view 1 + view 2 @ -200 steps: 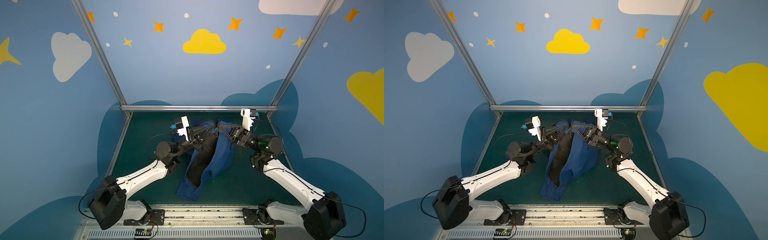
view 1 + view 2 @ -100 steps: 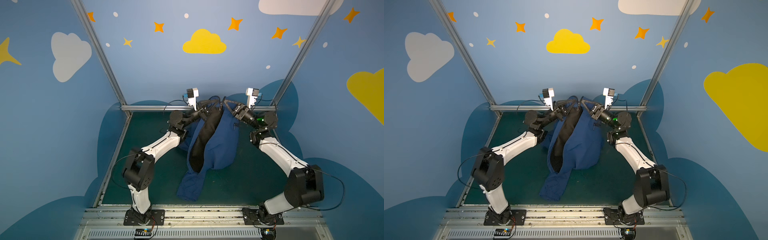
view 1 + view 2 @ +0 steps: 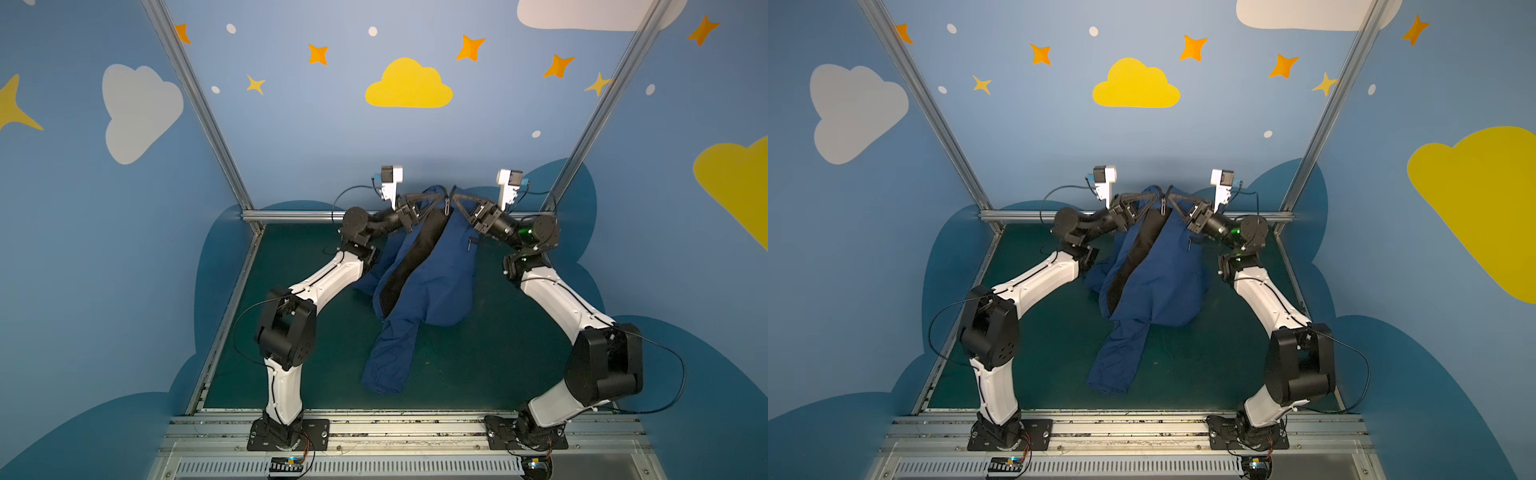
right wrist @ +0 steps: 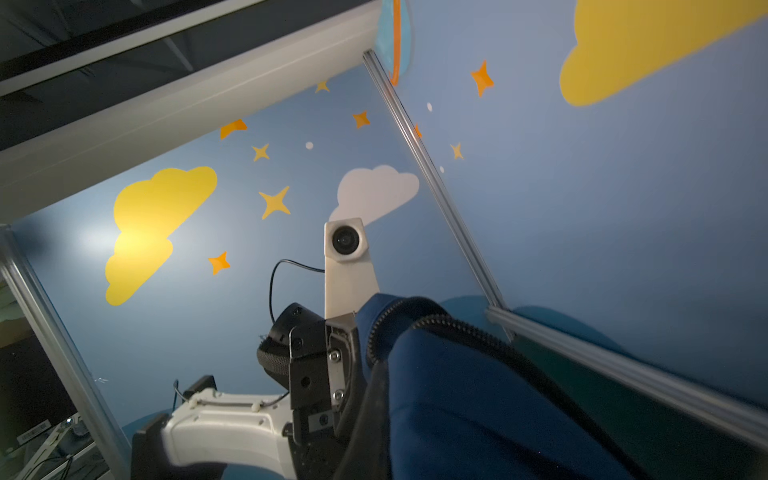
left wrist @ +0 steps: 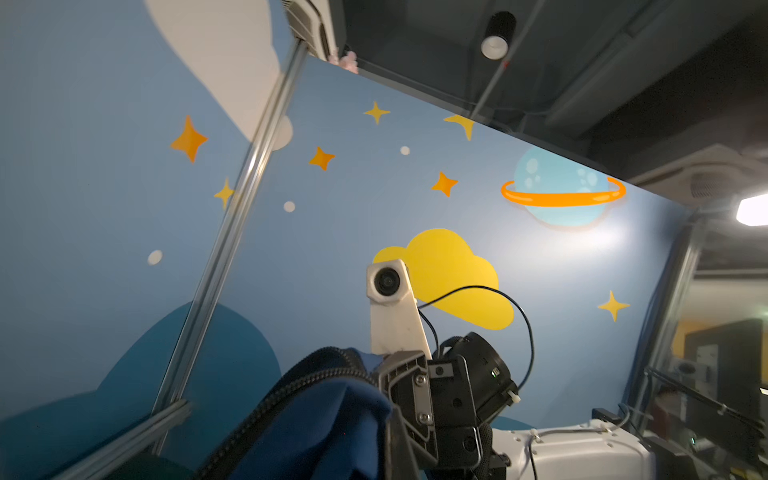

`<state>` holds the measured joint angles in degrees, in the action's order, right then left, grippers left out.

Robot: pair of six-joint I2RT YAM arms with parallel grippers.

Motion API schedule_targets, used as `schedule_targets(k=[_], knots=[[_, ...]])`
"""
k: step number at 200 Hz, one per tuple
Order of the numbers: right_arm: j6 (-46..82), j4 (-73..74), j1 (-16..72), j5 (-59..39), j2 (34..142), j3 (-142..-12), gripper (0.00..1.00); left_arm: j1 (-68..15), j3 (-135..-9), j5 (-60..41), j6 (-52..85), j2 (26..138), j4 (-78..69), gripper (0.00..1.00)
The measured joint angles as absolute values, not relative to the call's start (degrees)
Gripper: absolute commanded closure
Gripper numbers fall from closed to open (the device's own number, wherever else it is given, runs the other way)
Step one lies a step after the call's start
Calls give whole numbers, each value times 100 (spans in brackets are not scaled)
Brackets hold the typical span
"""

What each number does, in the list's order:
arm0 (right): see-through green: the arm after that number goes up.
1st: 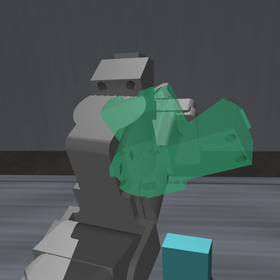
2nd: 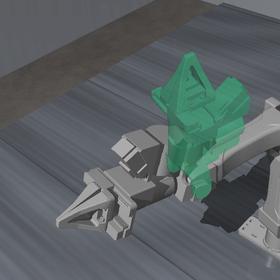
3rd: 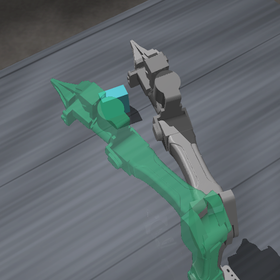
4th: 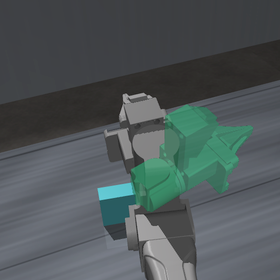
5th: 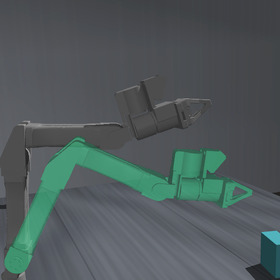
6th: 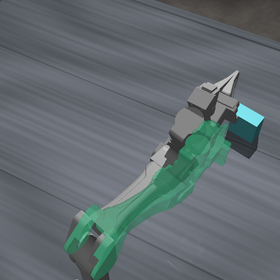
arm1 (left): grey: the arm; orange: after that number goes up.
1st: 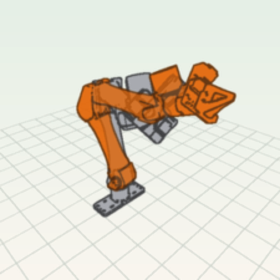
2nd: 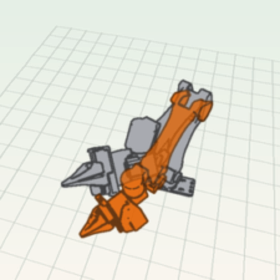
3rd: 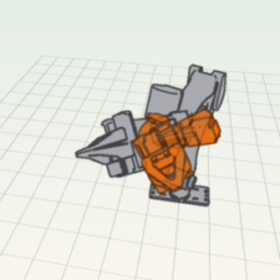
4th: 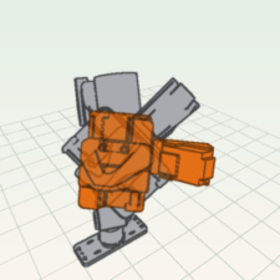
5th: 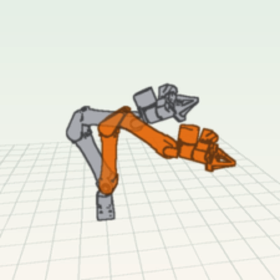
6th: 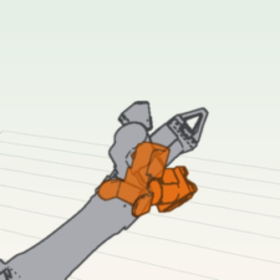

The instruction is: Zip up the jacket

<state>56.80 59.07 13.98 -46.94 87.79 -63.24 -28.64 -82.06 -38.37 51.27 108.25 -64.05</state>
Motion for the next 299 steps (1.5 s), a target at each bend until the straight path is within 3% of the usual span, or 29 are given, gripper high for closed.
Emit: schedule_targets(k=[38,61,112,154,163,185,218,234,299], knots=[[5509,6080,1741,-4366,8121,-3885,100,-3251,-5505,-3256,5203,10488,-7297,97],[5430,6200,1975,-4029,7797,-2792,100,-3677,-4493,-2834,5234,10488,-7566,97],[5345,6193,2150,-3293,6746,-1470,100,-4320,-3935,-2193,5304,10488,-7782,97],[5301,5111,2187,-2733,5271,-904,100,-4480,-3979,-2226,5546,10573,-7905,97],[5295,4814,2189,-2641,4958,-854,94,-4506,-4049,-2305,5627,10656,-7935,97],[5280,4025,2193,-2418,4167,-762,62,-4554,-4167,-2456,5835,10847,-7957,97],[5310,3188,2185,-2276,3494,-753,41,-4578,-4139,-2526,5953,10881,-7942,97],[5341,2742,2182,-2248,3315,-762,21,-4578,-4051,-2526,5975,10833,-7929,97],[4303,-961,2185,-1494,2414,-2141,18,-4576,-3695,-2587,6027,10186,-7275,97]])
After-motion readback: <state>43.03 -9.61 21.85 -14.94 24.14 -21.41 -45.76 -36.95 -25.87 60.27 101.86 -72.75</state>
